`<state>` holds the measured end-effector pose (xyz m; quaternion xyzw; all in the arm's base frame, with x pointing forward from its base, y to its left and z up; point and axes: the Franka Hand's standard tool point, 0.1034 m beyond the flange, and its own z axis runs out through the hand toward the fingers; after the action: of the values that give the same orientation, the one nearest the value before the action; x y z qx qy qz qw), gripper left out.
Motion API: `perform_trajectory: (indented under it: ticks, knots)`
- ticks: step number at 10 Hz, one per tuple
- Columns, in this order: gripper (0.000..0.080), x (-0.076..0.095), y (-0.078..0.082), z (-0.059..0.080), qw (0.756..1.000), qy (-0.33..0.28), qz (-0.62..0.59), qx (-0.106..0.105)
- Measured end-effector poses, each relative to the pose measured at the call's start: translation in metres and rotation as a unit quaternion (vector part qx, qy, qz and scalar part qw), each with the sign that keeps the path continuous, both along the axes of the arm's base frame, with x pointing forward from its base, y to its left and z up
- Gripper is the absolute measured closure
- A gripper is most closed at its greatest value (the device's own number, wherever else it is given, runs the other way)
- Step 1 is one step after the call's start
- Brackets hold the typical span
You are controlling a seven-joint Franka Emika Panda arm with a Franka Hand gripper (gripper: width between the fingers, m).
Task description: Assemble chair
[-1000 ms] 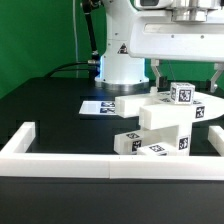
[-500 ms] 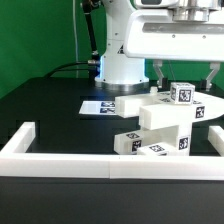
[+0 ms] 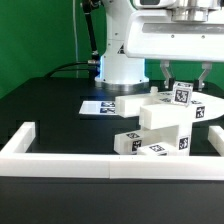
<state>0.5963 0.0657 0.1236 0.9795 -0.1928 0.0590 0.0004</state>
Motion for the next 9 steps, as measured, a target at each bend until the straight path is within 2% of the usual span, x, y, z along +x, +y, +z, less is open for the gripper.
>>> perform_trajectory:
  ticks: [4, 7, 9]
  knots:
    - [0.0514, 0.0000, 0.0007, 0.0000, 0.991, -0.003, -0.135, 0.016]
    - [0.0512, 0.0001, 0.0013, 0.0001, 0.974, -0.005, -0.226, 0.028]
    - [0.0512, 0.0001, 0.0020, 0.0002, 0.954, -0.006, -0.297, 0.038]
